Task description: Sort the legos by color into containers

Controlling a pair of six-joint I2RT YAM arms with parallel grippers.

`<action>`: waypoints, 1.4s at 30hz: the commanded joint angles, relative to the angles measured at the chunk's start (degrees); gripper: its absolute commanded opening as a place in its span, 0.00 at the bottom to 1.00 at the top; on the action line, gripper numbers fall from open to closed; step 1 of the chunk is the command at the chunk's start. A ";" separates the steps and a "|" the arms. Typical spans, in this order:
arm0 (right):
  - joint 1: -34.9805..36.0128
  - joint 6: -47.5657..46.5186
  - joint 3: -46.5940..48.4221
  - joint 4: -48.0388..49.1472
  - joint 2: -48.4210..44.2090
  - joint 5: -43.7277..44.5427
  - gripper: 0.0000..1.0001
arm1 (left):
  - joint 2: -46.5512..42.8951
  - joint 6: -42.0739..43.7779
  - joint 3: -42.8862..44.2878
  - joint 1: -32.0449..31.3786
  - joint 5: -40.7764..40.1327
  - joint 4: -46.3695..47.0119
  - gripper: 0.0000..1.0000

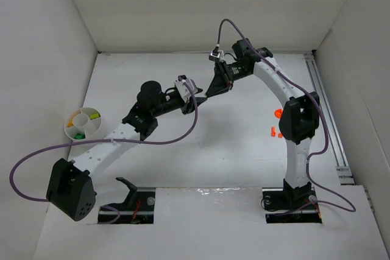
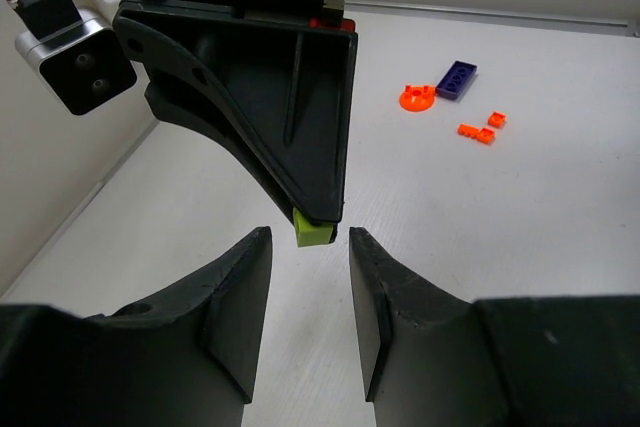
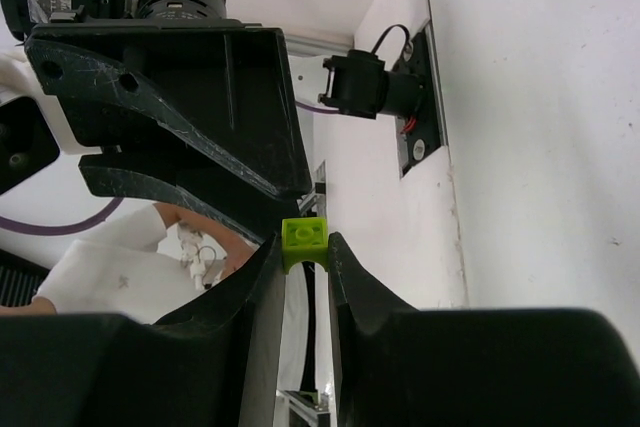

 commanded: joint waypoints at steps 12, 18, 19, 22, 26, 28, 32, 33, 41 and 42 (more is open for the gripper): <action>1.64 0.03 3.09 1.64 -2.83 0.32 0.08 | -1.10 -1.38 -0.43 -0.29 -0.29 3.57 0.34; 1.64 0.03 3.09 1.64 -2.83 0.32 0.08 | -0.57 -1.38 -0.43 -0.29 -0.29 3.57 0.28; 1.64 0.03 3.09 1.64 -2.83 -0.20 0.08 | -0.57 -1.38 -0.43 -0.29 -0.29 3.57 0.28; 1.64 0.03 3.09 1.64 -2.83 -0.90 0.08 | -0.57 -1.38 -0.43 -0.29 -1.43 3.57 0.27; 1.64 0.03 2.57 1.64 -2.83 -2.23 0.08 | -0.04 -1.38 -0.43 -0.29 -1.43 3.57 0.17; 1.64 0.03 2.57 1.64 -2.83 -2.76 0.08 | -0.04 -1.38 -0.43 -0.29 -1.43 3.57 0.14; 1.11 0.03 2.57 1.64 -2.83 -3.89 0.08 | -0.04 -0.76 -0.43 -0.82 -3.01 3.57 0.06; 1.11 0.03 2.57 1.64 -2.83 -3.90 0.08 | -0.04 -0.76 -0.43 -0.82 -3.54 3.57 0.05; 1.11 0.03 3.09 1.03 -3.35 -3.90 0.42 | 0.48 -0.15 -0.43 -1.35 -5.47 3.57 0.00; 1.11 0.03 3.09 1.03 -3.35 -3.90 0.44 | 0.48 -0.15 -0.43 -1.35 -5.48 3.57 0.00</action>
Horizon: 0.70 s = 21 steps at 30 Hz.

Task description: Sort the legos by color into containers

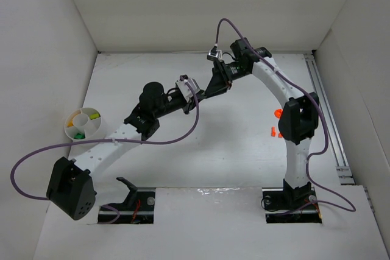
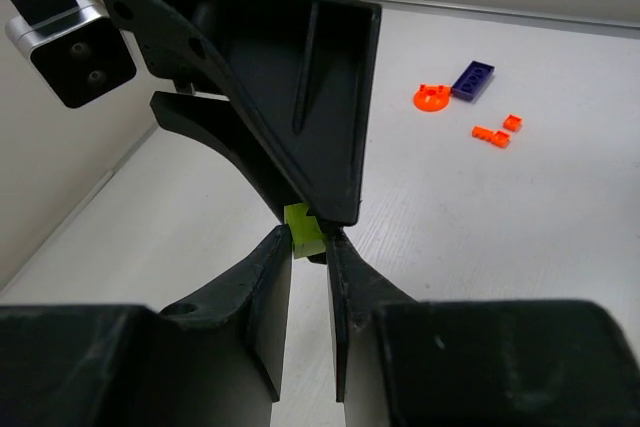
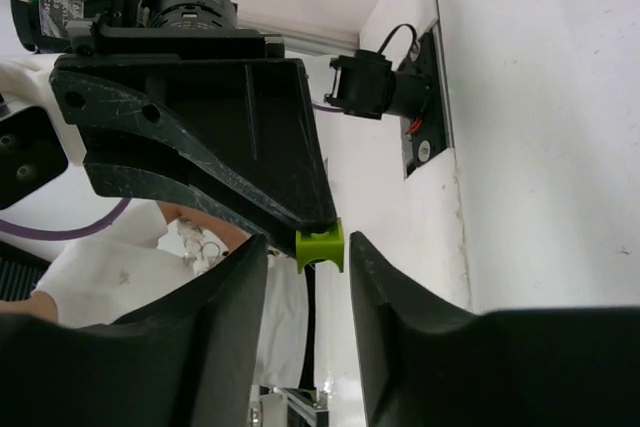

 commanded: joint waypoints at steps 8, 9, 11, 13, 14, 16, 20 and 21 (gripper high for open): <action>-2.53 -0.54 1.74 0.61 -4.40 -0.04 0.61 | -2.17 0.36 -0.17 0.07 -2.22 -1.54 0.00; -3.05 -0.54 1.74 0.61 -4.41 0.92 0.61 | -2.17 0.36 0.70 0.07 -3.70 -3.31 0.00; -5.77 -0.54 1.21 1.22 -4.41 8.97 0.61 | -4.44 0.36 2.36 1.29 -4.60 -9.61 0.00; -6.48 -0.54 1.21 1.92 -4.41 16.50 0.61 | -6.03 -0.51 3.51 3.66 -4.60 -13.94 0.00; -6.49 0.15 1.73 2.62 -5.02 21.54 0.61 | -6.91 -0.52 4.13 4.98 -4.60 -16.14 0.00; -5.79 3.93 2.43 5.61 -6.60 35.91 0.61 | -9.72 0.78 7.10 8.41 -5.47 -23.86 0.00; -6.57 5.35 1.82 8.95 -7.40 45.82 0.61 | -9.73 2.46 14.56 14.21 -10.04 -38.10 0.00; -6.57 5.87 1.82 8.96 -7.40 45.85 0.61 | -8.77 2.47 16.16 15.96 -10.74 -40.65 0.00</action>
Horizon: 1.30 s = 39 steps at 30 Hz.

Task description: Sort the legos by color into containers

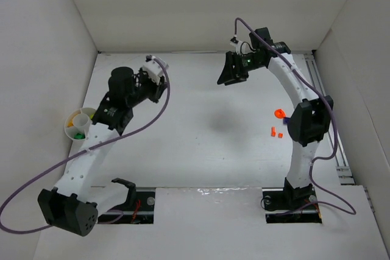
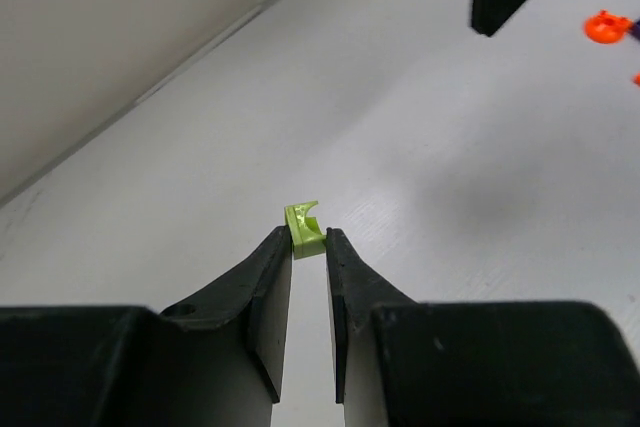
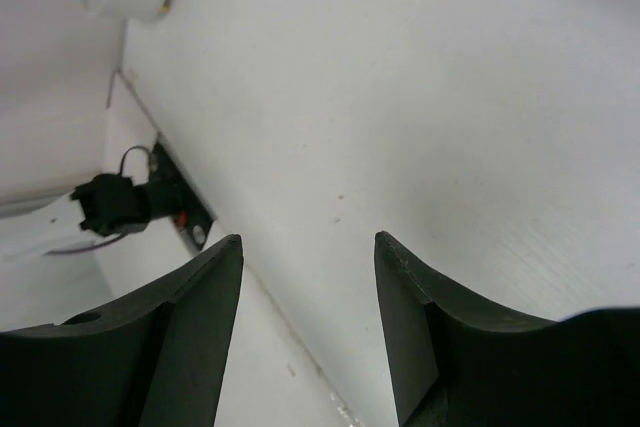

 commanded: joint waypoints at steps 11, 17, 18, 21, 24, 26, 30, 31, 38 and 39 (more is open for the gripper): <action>0.82 0.30 0.67 3.98 -2.37 15.31 0.61 | 22.35 -0.12 31.64 34.54 2.29 -42.14 0.00; 3.27 -0.94 2.43 3.45 -1.31 18.03 0.61 | 28.52 -0.74 39.12 40.37 0.89 -48.12 0.00; 3.28 -1.46 2.44 2.92 -0.61 18.03 0.61 | 29.05 -0.13 39.12 41.85 0.88 -48.65 0.00; 3.28 -1.47 3.58 2.92 0.09 18.03 0.61 | 29.85 -0.12 40.17 42.48 -0.70 -49.36 0.00; 3.28 -1.47 3.58 2.39 0.10 18.03 0.61 | 30.46 1.02 40.18 42.48 -3.25 -50.41 0.00; 3.28 -1.47 3.06 2.39 0.10 18.03 0.61 | 31.60 1.54 40.18 42.48 -5.00 -51.03 0.00; 3.28 -1.47 3.05 2.39 0.62 18.03 0.61 | 32.13 1.55 40.70 44.41 -7.20 -50.51 0.00; 3.28 -1.47 3.05 2.39 0.62 18.03 0.61 | 32.74 1.55 40.70 44.42 -7.90 -51.03 0.00; 3.28 -1.47 4.29 1.86 1.15 18.56 0.61 | 35.65 1.55 42.46 44.94 -11.25 -52.96 0.00; 3.28 -1.47 4.29 1.86 1.15 18.56 0.61 | 36.52 1.55 42.46 44.94 -11.77 -52.97 0.00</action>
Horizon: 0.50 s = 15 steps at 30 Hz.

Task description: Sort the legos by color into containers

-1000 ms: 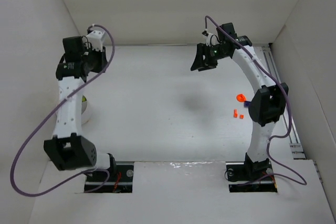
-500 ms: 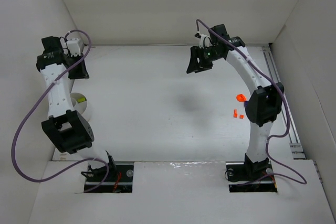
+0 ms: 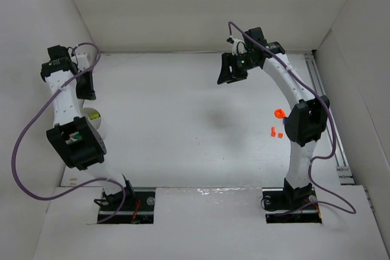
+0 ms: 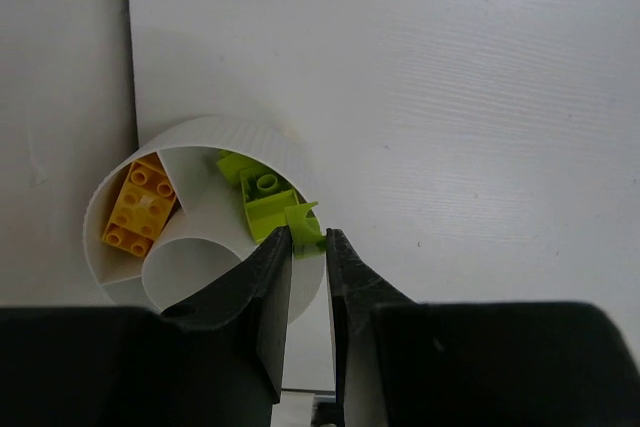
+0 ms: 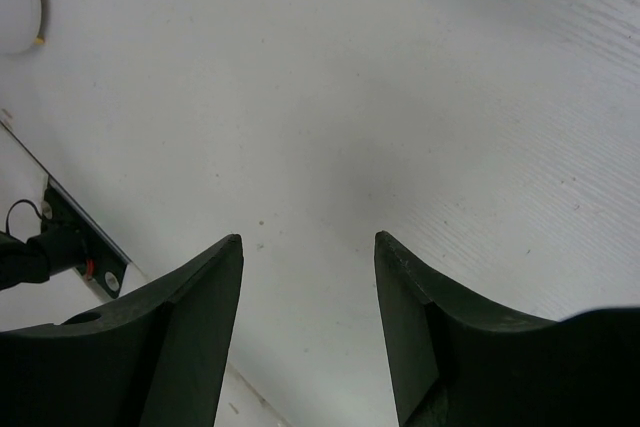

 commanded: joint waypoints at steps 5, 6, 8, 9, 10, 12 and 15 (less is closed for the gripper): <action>0.17 -0.53 2.71 -0.32 1.57 0.31 0.61 | 2.28 0.37 2.92 0.18 -5.27 -2.68 0.00; 0.17 -0.53 3.49 -1.11 2.18 0.83 0.61 | 2.29 0.37 2.92 0.18 -5.28 -2.68 0.00; 0.17 -0.53 4.56 -1.72 2.89 0.84 0.61 | 2.81 0.37 2.92 0.18 -6.94 -2.68 0.00; 0.17 -0.53 5.08 -1.73 2.89 0.84 0.61 | 2.81 0.37 2.40 0.18 -7.64 -2.68 0.00; 0.17 -0.53 5.08 -1.73 2.89 0.84 0.61 | 3.34 0.37 1.87 0.18 -8.52 -2.68 0.00; 0.17 -0.53 5.61 -2.51 3.50 0.84 0.61 | 3.34 -0.15 1.35 0.18 -10.71 -2.68 0.00; 0.17 -1.05 7.19 -3.92 4.64 0.84 0.61 | 3.34 -0.16 0.64 0.18 -12.21 -2.68 0.00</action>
